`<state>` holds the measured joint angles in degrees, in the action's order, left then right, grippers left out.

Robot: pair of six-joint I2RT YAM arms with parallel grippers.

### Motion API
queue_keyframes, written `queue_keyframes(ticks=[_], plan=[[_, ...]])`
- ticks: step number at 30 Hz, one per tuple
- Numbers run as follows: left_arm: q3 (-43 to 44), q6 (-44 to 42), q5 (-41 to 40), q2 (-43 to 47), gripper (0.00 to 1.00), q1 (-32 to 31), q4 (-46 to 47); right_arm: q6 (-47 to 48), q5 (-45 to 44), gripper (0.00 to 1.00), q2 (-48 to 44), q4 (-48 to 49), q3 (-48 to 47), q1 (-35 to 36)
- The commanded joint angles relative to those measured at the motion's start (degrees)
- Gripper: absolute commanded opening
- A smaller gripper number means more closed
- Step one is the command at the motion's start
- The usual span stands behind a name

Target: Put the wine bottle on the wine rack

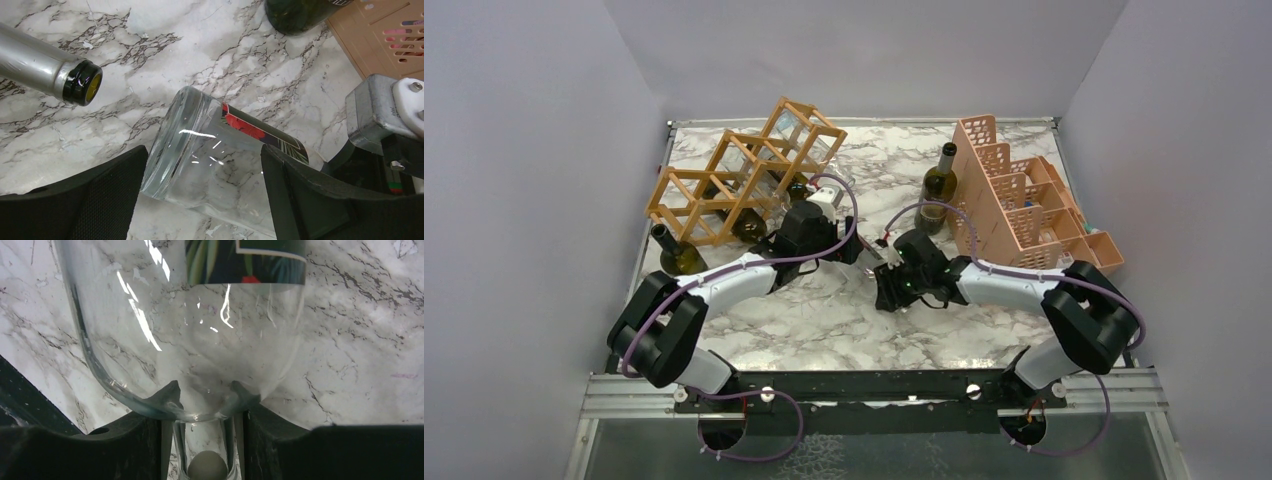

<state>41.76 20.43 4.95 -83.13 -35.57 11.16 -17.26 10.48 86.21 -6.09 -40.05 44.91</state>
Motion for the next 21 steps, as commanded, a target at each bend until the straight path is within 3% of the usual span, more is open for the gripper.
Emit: queue_keyframes(ticks=[1, 12, 15, 21], plan=[[-1.3, -0.8, 3.0, -1.1, 0.86, -0.1, -1.2, 1.5, -2.1, 0.48, 2.7, 2.5, -1.6, 0.0], [-2.5, -0.8, 4.1, -0.9, 0.75, -0.1, -0.4, 2.7, -3.4, 0.44, 3.4, 11.2, 2.9, 0.0], [-2.6, -0.9, 4.0, -0.6, 0.74, 0.0, -0.4, 3.0, -3.5, 0.38, 3.2, 13.1, 3.9, 0.0], [-2.8, -1.1, 4.0, 0.7, 0.73, 0.1, -0.5, 3.8, -2.4, 0.03, 2.1, 15.3, 5.1, 0.0]])
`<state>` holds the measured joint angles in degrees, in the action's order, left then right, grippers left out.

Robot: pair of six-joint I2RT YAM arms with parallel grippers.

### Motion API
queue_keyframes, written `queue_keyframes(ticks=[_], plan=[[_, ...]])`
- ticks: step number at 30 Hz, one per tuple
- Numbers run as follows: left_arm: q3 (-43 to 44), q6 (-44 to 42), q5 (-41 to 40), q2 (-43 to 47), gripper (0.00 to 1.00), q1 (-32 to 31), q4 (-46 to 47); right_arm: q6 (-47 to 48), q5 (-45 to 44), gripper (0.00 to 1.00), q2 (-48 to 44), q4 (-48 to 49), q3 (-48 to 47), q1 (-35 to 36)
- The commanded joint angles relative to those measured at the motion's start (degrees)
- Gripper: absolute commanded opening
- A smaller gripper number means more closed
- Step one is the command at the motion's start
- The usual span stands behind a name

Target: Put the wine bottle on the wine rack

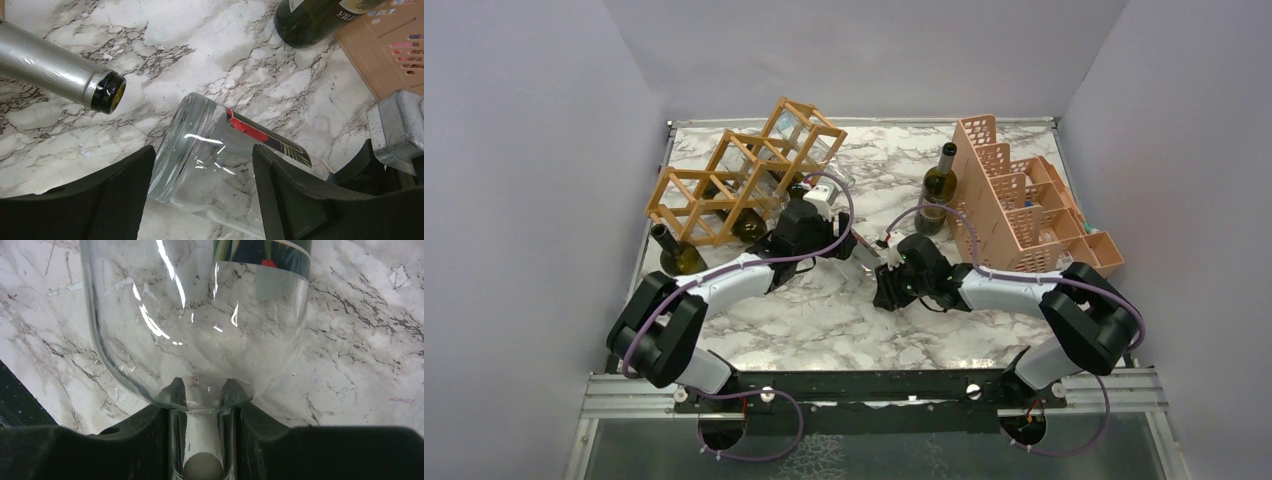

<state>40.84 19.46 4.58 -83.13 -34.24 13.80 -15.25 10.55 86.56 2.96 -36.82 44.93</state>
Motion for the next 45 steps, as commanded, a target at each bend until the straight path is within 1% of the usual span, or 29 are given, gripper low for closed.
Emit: queue_keyframes(ticks=[1, 7, 12, 17, 26, 34, 40, 45], plan=[[-1.8, -0.1, 4.3, 1.2, 0.73, -1.2, -3.3, 1.7, -2.5, 0.01, 1.4, 6.7, 2.1, -0.1], [-1.1, 0.0, 1.3, 5.5, 0.77, -0.7, -4.8, 2.4, -1.4, 0.01, -4.3, 10.9, 4.5, 0.0], [0.5, -0.3, -2.6, 10.3, 0.89, -0.4, -7.6, 2.2, 1.4, 0.01, -8.8, 15.3, 5.5, 0.0], [2.2, -1.0, -5.3, 15.7, 0.95, -0.3, -10.7, 1.9, 2.4, 0.01, -12.7, 19.7, 8.0, 0.0], [4.3, -3.2, -10.1, 24.8, 0.96, -0.1, -14.5, 2.2, 2.8, 0.01, -21.0, 25.4, 13.1, 0.0], [7.8, -5.5, -14.6, 31.3, 0.96, 0.0, -17.5, 2.6, 4.3, 0.01, -26.8, 29.8, 15.1, 0.1], [13.1, -9.2, -18.0, 35.8, 0.96, -0.1, -19.5, 3.6, 6.3, 0.01, -29.8, 31.1, 12.6, 0.1], [17.5, -11.9, -20.6, 39.3, 0.96, 0.0, -20.5, 2.3, 8.7, 0.01, -28.2, 34.0, 7.4, 0.5]])
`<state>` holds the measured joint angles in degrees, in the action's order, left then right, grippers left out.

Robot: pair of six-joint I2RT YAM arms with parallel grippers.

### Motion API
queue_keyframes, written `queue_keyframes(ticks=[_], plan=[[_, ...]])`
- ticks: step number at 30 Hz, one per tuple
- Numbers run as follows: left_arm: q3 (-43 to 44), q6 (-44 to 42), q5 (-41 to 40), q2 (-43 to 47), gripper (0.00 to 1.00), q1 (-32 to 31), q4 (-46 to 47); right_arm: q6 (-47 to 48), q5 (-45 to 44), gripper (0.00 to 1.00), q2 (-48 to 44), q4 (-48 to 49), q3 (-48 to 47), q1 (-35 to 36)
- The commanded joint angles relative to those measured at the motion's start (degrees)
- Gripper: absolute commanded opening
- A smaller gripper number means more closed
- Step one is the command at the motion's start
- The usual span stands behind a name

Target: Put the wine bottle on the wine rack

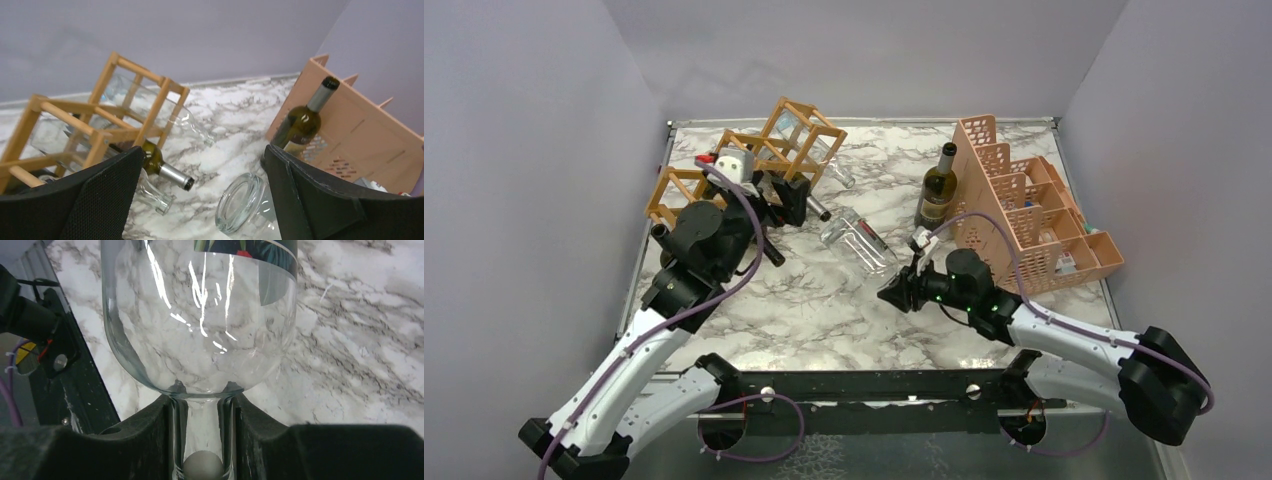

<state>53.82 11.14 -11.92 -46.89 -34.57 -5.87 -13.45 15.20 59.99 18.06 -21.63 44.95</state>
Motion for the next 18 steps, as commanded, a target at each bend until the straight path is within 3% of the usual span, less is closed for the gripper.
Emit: queue_keyframes(ticks=[1, 7, 18], plan=[[5.4, -4.0, -4.5, 3.7, 0.96, 0.3, -0.8, 0.2, 4.4, 0.01, -0.7, 19.7, -9.0, 0.5], [10.0, -9.8, -0.7, 7.0, 0.96, 0.3, -1.6, -1.7, 5.4, 0.01, 6.6, 25.2, -18.0, 2.1], [13.8, -13.1, -3.8, 13.4, 0.96, 0.3, -2.8, -4.9, 1.5, 0.01, 28.4, 26.7, -41.8, 7.4]])
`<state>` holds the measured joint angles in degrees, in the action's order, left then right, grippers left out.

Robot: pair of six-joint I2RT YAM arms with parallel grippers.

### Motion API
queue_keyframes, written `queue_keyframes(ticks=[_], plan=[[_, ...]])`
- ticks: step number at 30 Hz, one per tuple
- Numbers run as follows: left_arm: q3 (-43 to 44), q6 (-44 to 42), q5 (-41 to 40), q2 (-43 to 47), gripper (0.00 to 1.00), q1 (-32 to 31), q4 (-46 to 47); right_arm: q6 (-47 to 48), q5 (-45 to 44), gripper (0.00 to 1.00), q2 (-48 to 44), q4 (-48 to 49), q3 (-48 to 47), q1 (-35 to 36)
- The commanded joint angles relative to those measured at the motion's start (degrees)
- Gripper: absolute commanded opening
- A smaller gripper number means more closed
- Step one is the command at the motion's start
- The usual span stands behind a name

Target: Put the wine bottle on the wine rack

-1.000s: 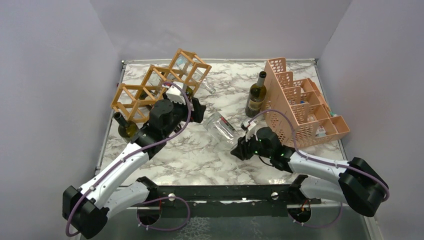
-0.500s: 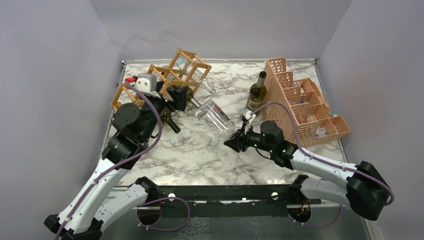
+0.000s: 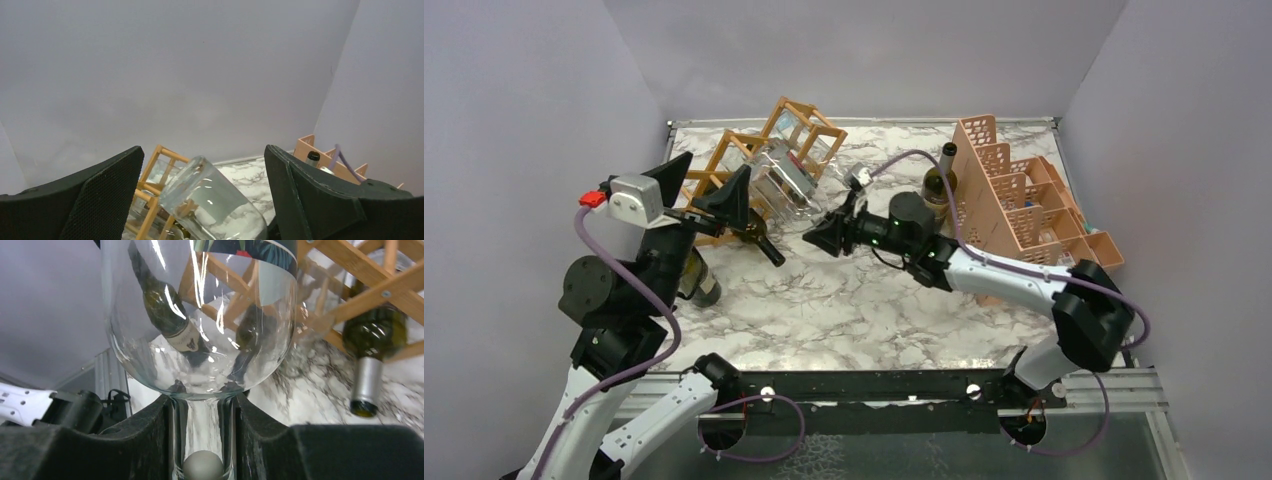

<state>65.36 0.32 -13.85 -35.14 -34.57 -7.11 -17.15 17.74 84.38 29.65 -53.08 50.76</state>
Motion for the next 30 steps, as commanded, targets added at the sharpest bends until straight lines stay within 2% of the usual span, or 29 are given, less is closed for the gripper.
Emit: queue_keyframes(ticks=[1, 8, 13, 21, 30], plan=[[2.6, -2.5, -2.1, 1.8, 0.96, 0.3, -2.0, -1.9, -1.3, 0.01, 6.3, 14.7, -13.1, 1.8], [4.5, -3.2, -3.6, 3.6, 0.96, 0.3, -5.0, -3.0, -2.7, 0.01, 19.5, 8.3, -31.8, 3.2], [4.6, -2.9, -4.3, 4.5, 0.96, 0.3, -6.0, -1.6, -6.0, 0.01, 27.3, -1.9, -43.7, 4.6], [4.5, -2.9, -6.6, 5.4, 0.96, 0.2, -7.1, 2.4, -12.6, 0.01, 36.1, -16.5, -57.9, 6.4], [4.4, -2.8, -7.6, 6.2, 0.96, 0.3, -7.7, 4.1, -17.4, 0.01, 42.8, -27.4, -69.6, 7.6]])
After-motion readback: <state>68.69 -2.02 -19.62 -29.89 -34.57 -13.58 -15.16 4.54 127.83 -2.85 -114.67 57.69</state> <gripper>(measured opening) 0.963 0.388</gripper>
